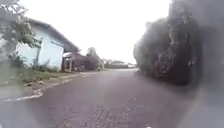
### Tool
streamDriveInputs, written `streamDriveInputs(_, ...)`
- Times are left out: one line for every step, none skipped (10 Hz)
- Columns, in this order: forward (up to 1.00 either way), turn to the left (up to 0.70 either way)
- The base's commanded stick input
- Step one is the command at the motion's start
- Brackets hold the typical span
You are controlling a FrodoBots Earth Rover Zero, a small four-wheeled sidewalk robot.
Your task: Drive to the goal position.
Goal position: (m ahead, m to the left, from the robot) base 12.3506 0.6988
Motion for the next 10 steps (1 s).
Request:
streamDriveInputs(0.7,0.0)
streamDriveInputs(0.7,0.0)
streamDriveInputs(0.7,0.0)
streamDriveInputs(0.7,0.0)
streamDriveInputs(0.7,0.0)
streamDriveInputs(0.7,0.0)
streamDriveInputs(0.7,0.0)
streamDriveInputs(0.7,0.0)
streamDriveInputs(0.7,0.0)
streamDriveInputs(0.7,0.0)
